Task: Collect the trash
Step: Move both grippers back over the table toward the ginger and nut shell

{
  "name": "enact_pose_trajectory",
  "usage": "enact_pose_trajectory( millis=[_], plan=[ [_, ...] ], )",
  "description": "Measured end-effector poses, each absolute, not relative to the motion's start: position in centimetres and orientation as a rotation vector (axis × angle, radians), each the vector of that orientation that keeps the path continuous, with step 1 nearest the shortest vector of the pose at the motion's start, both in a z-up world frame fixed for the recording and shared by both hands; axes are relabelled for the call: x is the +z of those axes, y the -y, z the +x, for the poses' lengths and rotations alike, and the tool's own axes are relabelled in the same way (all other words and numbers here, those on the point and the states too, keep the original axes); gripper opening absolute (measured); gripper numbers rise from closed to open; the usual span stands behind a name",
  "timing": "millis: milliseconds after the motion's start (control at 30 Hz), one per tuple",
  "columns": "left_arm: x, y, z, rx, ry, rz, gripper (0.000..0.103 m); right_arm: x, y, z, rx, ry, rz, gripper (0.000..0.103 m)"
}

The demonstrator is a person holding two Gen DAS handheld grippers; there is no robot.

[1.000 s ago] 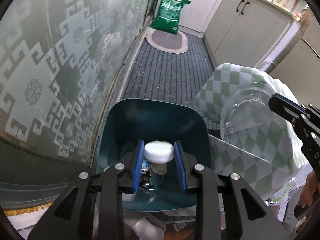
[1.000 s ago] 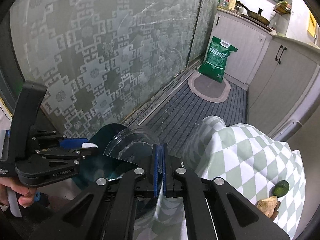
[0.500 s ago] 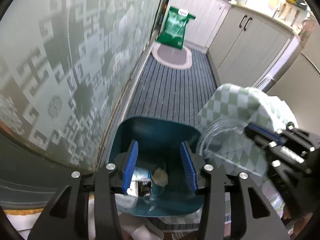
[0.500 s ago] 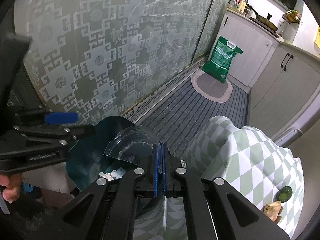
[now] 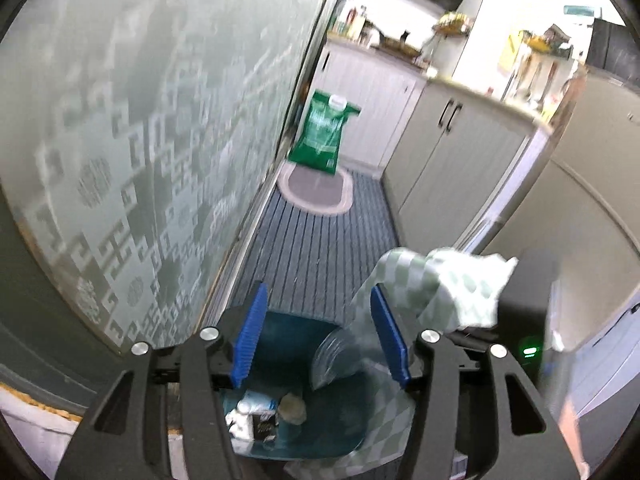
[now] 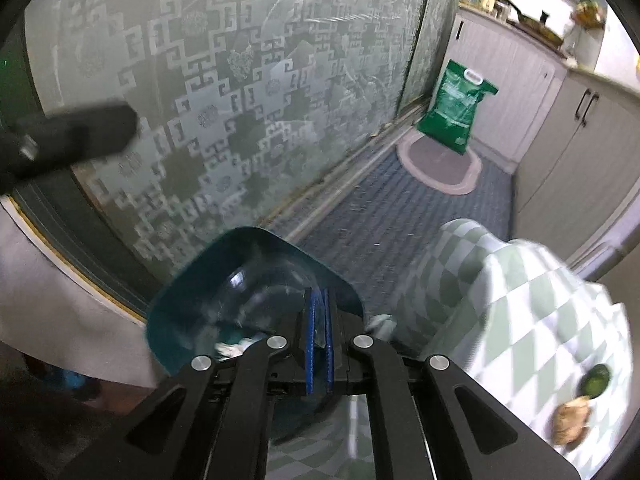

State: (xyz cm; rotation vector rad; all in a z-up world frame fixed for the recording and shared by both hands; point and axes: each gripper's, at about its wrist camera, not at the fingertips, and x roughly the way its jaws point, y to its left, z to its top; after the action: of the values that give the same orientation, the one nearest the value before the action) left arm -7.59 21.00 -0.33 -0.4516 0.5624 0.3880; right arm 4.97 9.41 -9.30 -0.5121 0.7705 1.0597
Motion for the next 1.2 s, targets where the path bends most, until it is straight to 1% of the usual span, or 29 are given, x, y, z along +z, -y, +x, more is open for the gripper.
enact_pose_trajectory(
  millis=[33,67,100,133,300,333,433,500,567,733,1000,1200],
  plan=[
    [0.2,-20.8,-7.8,0.386,-0.540,-0.448,0.059,-9.2,-9.4,5.0,1.069,-0.776,-0.494,0.023],
    [0.8,-20.7,-8.0,0.383,-0.516,-0.442,0.062,-9.2,-9.3,5.0,1.074,-0.777,-0.484,0.042],
    [1.5,-20.3,-8.4,0.379,-0.486,-0.431,0.064,-9.1,-9.3,4.9,1.082,-0.779,-0.475,0.047],
    [1.9,-20.1,-8.5,0.380,-0.467,-0.419,0.066,-9.0,-9.2,5.0,1.098,-0.781,-0.455,0.047],
    [3.5,-18.4,-9.0,0.369,-0.391,-0.375,0.070,-8.3,-8.5,5.3,1.141,-0.787,-0.368,0.047],
    [3.6,-18.2,-9.0,0.368,-0.386,-0.374,0.075,-8.1,-8.3,5.4,1.146,-0.781,-0.355,0.047],
    [4.3,-17.6,-9.1,0.371,-0.359,-0.364,0.078,-7.1,-7.3,5.5,1.144,-0.734,-0.317,0.047],
    [4.5,-17.4,-9.0,0.365,-0.350,-0.362,0.079,-6.5,-6.6,5.7,1.142,-0.709,-0.296,0.047],
    [4.5,-17.3,-8.8,0.355,-0.350,-0.368,0.082,-5.9,-5.6,6.0,1.128,-0.678,-0.269,0.047],
    [4.4,-16.2,-7.6,0.330,-0.368,-0.368,0.083,-4.7,-2.8,7.6,1.084,-0.626,-0.211,0.047],
    [4.3,-13.6,-5.8,0.285,-0.389,-0.328,0.083,-4.6,2.0,10.4,1.001,-0.618,-0.168,0.047],
    [3.4,-11.2,-3.5,0.252,-0.450,-0.287,0.083,-5.1,5.9,12.2,0.934,-0.630,-0.158,0.047]
  ],
)
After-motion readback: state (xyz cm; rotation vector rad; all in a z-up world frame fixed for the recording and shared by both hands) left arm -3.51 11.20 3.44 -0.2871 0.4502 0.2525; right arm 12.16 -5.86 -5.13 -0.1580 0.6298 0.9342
